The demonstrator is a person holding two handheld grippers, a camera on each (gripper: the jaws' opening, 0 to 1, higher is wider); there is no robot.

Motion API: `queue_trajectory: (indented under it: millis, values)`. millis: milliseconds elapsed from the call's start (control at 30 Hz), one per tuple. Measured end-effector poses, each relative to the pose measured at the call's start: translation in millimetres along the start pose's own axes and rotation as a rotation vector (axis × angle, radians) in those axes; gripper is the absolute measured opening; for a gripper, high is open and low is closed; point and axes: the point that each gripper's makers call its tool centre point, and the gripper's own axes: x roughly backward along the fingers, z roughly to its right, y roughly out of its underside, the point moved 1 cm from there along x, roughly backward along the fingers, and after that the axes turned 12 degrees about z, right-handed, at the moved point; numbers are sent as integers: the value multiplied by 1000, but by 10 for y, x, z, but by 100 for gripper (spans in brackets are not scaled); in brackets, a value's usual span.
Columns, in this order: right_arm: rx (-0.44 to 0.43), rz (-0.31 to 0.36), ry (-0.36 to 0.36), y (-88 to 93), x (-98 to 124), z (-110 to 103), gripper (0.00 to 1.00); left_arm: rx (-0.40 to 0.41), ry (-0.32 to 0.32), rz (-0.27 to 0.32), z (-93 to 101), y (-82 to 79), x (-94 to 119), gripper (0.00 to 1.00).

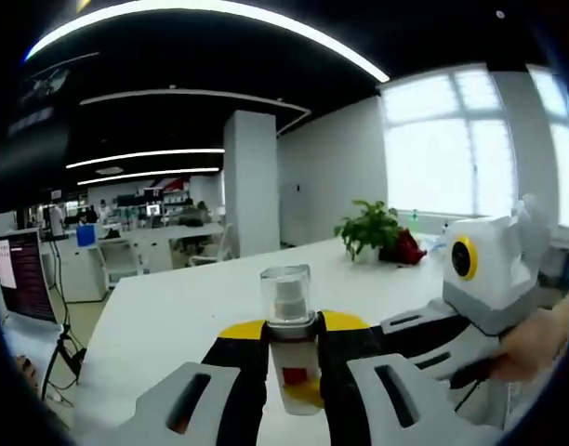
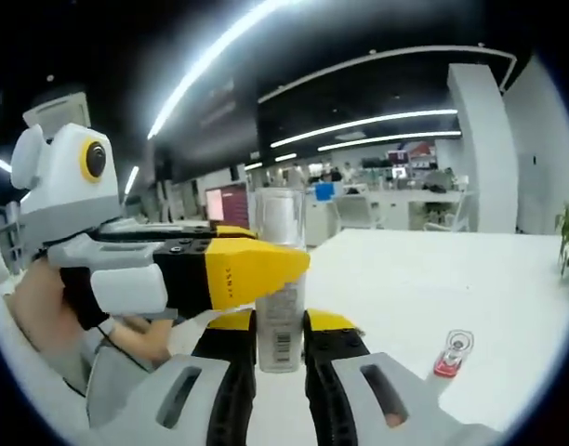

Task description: Arrange the skincare products in the storage area until every visible bottle or jar stands upright without overlapping.

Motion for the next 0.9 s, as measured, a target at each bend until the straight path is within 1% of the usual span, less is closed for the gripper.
queue_trajectory:
  millis: [33, 67, 100, 133, 167, 200, 233, 267, 300, 333, 400, 433, 467, 500, 533, 567, 600, 633, 700, 733, 800, 833, 900]
  values:
    - [-2, 3, -13, -8, 12, -7, 18, 2, 14, 2, 9, -3, -1, 17]
    - [-3, 5, -25, -17, 35, 11, 18, 10, 51, 5, 43, -9, -2, 17]
    - [-11, 17, -76, -32, 31, -18, 18, 16, 57, 11, 37, -24, 8, 17]
    - [-21, 20, -80, -40, 49, 6, 18, 19, 79, 14, 58, -35, 13, 17]
    - [-24, 31, -131, -44, 46, -25, 18, 21, 109, 21, 87, -51, 17, 17]
    - [-35, 37, -165, -53, 69, -34, 18, 25, 148, 25, 118, -67, 23, 17]
    - [-36, 41, -196, -56, 88, -49, 18, 29, 173, 26, 131, -73, 29, 18]
    - [-45, 45, -235, -60, 114, -70, 18, 44, 216, 21, 160, -75, 37, 19]
    - [-55, 46, -259, -59, 132, -84, 18, 43, 249, 21, 180, -82, 46, 19]
    - [-66, 58, -314, -83, 162, -128, 18, 63, 293, 37, 198, -111, 52, 19]
    - [-91, 69, -368, -107, 213, -150, 18, 110, 375, 36, 253, -121, 86, 20]
    - [-103, 72, -409, -116, 246, -184, 18, 130, 420, 35, 265, -129, 103, 20]
    - [-97, 78, -438, -125, 278, -191, 18, 137, 464, 29, 285, -127, 121, 21]
    - [-100, 78, -470, -128, 305, -220, 18, 150, 493, 26, 302, -134, 130, 21]
    - [-99, 68, -496, -112, 331, -238, 18, 132, 548, 7, 345, -119, 154, 21]
    - [-94, 73, -481, -111, 334, -202, 18, 103, 572, 0, 357, -110, 158, 21]
    - [-109, 72, -504, -108, 354, -226, 18, 48, 601, -1, 373, -99, 151, 21]
    - [-110, 75, -512, -95, 370, -219, 18, 36, 641, -22, 413, -81, 175, 20]
    - [-122, 75, -530, -82, 396, -221, 18, 7, 672, -29, 453, -87, 164, 21]
    - [-123, 74, -536, -77, 408, -219, 18, 22, 696, -49, 488, -75, 178, 20]
    - [-113, 70, -546, -66, 428, -206, 18, 19, 712, -61, 501, -66, 144, 20]
    - [-105, 67, -558, -60, 442, -203, 18, 21, 743, -72, 542, -54, 150, 20]
    - [-84, 61, -572, -44, 474, -177, 18, 3, 764, -77, 574, -42, 130, 19]
